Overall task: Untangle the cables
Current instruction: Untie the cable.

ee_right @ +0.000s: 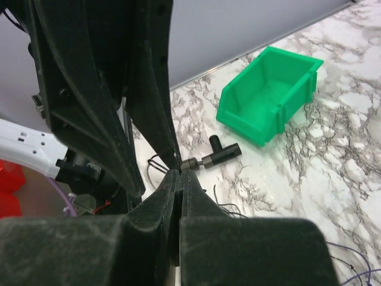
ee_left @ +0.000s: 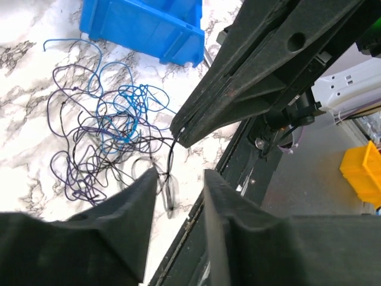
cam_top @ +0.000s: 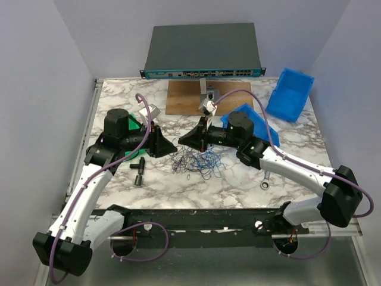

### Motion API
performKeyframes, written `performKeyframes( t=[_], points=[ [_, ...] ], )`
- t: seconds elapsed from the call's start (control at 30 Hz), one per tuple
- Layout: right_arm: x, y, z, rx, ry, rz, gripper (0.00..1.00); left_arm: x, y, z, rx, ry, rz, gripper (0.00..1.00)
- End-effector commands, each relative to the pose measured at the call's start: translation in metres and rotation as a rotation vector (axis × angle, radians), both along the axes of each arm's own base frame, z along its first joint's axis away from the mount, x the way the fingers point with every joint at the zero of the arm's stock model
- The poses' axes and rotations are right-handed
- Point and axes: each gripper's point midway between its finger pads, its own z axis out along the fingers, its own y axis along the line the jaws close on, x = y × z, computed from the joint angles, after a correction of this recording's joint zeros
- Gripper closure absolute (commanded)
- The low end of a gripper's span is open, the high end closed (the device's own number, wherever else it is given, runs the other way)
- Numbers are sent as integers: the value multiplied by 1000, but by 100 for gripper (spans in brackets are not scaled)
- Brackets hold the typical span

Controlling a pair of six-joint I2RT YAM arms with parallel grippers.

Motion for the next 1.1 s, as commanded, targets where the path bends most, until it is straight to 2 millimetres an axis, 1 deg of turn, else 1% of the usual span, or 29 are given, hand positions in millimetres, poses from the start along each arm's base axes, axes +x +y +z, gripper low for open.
performKeyframes(
  t=[0.0, 0.13, 0.27, 0.43, 0.57, 0.67, 0.73, 0.83, 0.87, 0.93, 1.0, 1.03, 1.07],
  points=[
    [9, 3, 27, 45, -17, -47, 99, 5, 6, 11, 16, -74, 60, 51],
    [21, 1, 51, 67, -18, -116, 99, 11, 17, 20, 22, -142, 161, 31],
    [23, 1, 84, 108, -27, -133, 99, 16, 25, 29, 1, -192, 248, 20],
    [26, -2, 124, 162, -41, -160, 99, 26, 26, 33, -73, -172, 325, 19],
    [24, 0, 145, 194, -35, -147, 99, 36, 19, 27, -169, -144, 362, 19],
    [23, 1, 151, 210, -26, -138, 99, 48, 16, 20, -202, -135, 407, 23],
    [22, 1, 155, 218, -22, -137, 99, 54, 9, 20, -226, -139, 399, 26],
    [24, -1, 159, 227, -21, -155, 99, 63, -2, 9, -222, -117, 393, 37],
    [25, -2, 160, 227, -24, -167, 99, 67, -4, 3, -216, -106, 398, 40],
    [29, -9, 168, 238, -33, -211, 99, 74, -7, -9, -209, -86, 407, 41],
    [34, -17, 182, 262, -47, -263, 99, 79, -11, -25, -201, -68, 403, 42],
    [36, -22, 191, 279, -55, -292, 99, 82, -14, -34, -195, -58, 398, 50],
    [38, -27, 200, 294, -67, -319, 99, 84, -15, -45, -179, -42, 396, 61]
  ],
)
